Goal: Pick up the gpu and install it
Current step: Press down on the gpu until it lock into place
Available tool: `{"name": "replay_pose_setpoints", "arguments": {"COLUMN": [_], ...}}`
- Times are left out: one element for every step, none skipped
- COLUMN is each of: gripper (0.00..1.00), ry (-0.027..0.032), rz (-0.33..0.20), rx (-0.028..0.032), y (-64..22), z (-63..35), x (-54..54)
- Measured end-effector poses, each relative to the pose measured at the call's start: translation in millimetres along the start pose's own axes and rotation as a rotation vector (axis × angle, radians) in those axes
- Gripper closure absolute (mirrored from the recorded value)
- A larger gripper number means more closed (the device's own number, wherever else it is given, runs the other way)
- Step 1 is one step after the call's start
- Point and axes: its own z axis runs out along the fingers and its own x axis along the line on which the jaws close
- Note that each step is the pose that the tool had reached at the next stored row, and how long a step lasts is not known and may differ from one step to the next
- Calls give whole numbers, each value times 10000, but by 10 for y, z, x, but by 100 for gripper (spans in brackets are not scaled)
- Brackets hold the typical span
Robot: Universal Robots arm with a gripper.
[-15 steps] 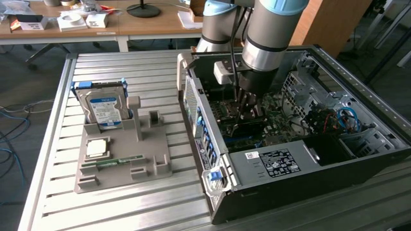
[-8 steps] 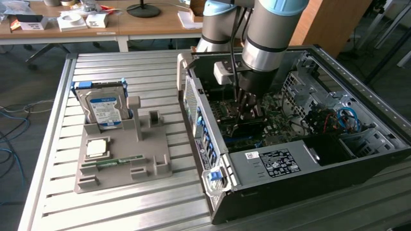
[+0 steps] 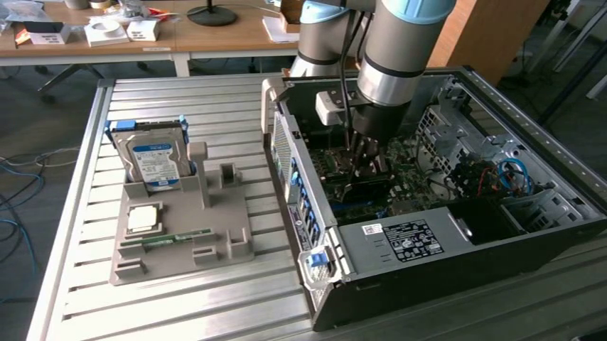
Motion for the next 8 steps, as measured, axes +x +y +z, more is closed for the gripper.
{"name": "replay_pose_setpoints", "arguments": {"gripper": [89,89,89,89,89,89,89,89], "ry": [0,0,0,0,-1,-1,-1,0], "rz": [0,1,0,0,1,1,0,0], "rx": [0,0,0,0,1,1,1,1], "y": [0,0,0,0,0,0,0,0], "z": [0,0,0,0,1,2,2,2], "x": [0,0,0,0,-1,-2,-3,-4]}}
